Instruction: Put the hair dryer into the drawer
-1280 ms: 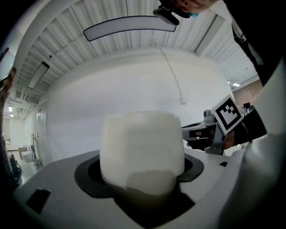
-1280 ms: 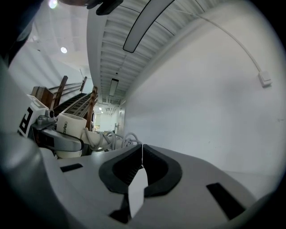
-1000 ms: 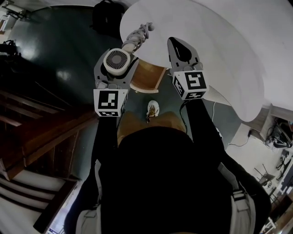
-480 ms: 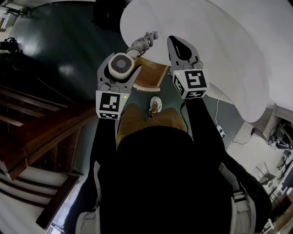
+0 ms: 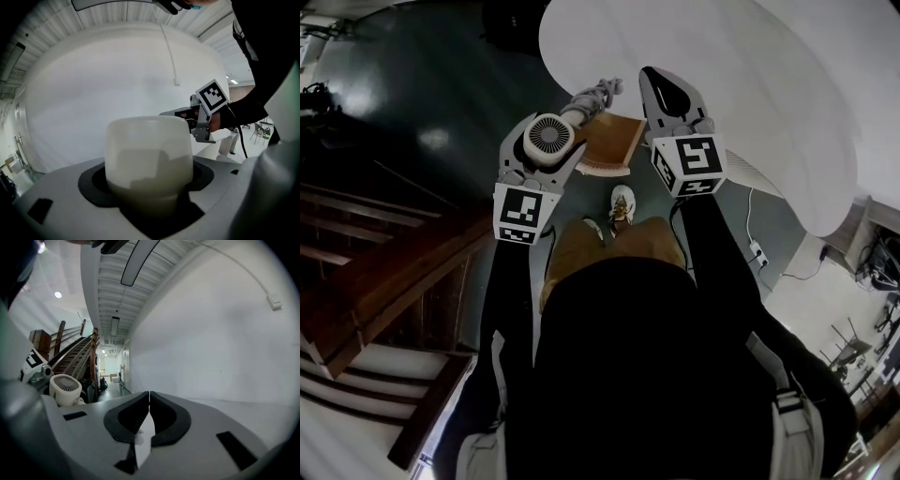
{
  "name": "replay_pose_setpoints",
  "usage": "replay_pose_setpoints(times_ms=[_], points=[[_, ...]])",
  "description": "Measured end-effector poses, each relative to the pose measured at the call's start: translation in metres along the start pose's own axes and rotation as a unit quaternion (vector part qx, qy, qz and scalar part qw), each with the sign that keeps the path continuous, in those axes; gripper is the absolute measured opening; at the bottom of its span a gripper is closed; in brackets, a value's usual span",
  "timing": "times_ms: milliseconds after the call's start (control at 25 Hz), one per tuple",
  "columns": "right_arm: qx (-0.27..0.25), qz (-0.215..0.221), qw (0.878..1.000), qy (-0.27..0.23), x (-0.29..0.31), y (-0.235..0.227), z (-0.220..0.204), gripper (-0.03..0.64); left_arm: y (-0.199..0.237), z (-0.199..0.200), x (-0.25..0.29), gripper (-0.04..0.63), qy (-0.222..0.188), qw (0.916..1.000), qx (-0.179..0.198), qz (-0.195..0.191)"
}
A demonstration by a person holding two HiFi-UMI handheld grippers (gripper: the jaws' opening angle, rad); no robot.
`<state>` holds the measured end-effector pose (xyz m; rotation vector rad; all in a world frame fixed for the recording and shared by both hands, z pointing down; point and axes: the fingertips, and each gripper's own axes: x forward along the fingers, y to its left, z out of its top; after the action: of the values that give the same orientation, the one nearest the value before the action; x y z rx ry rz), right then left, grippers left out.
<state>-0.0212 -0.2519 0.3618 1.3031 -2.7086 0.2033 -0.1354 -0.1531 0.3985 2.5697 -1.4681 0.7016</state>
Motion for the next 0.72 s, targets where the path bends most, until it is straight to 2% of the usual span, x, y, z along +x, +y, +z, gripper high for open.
replay_pose_setpoints(times_ms=[160,480,720], points=[[0.003,-0.008,1.0,0.014,-0.004,-0.002,-0.012,0.029,-0.009,-0.023,0.002,0.38,0.031,0.9993,0.006,-0.021],[0.007,-0.013,0.999,0.037,-0.005,0.004,-0.034,0.029,-0.031,-0.051,0.004,0.38,0.06,0.9953,0.01,-0.075],[0.013,-0.017,0.999,0.048,-0.014,0.007,-0.047,0.029,-0.041,-0.078,0.01,0.38,0.098,0.9911,0.024,-0.087]])
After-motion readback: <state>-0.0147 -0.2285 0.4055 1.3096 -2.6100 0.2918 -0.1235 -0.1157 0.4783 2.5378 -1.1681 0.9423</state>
